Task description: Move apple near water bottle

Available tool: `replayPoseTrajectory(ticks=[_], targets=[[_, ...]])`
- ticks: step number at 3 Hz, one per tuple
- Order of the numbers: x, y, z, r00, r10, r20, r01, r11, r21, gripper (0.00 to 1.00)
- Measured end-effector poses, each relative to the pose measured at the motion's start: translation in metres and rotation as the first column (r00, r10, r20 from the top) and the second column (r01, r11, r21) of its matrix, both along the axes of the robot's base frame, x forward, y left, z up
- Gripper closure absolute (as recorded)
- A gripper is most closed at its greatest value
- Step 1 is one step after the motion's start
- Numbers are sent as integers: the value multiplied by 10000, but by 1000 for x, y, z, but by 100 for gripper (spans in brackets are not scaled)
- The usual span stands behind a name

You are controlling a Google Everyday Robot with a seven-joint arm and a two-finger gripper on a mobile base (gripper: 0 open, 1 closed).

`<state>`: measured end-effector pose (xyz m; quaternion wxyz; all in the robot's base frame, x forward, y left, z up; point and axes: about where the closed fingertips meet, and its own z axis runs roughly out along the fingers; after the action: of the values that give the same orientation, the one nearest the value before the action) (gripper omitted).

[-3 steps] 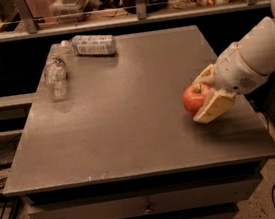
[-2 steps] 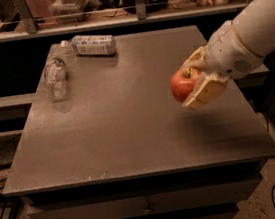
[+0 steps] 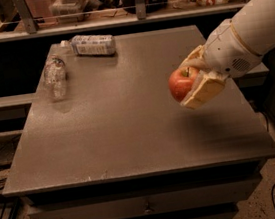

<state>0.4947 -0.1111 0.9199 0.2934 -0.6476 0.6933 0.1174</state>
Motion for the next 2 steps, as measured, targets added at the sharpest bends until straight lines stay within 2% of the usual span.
replayPoseTrajectory(ticks=[1, 2], targets=[[13, 22, -3, 9998, -191, 92, 185, 9980, 610, 100], [41, 69, -12, 9988, -470, 161, 442, 9887, 1432, 100]])
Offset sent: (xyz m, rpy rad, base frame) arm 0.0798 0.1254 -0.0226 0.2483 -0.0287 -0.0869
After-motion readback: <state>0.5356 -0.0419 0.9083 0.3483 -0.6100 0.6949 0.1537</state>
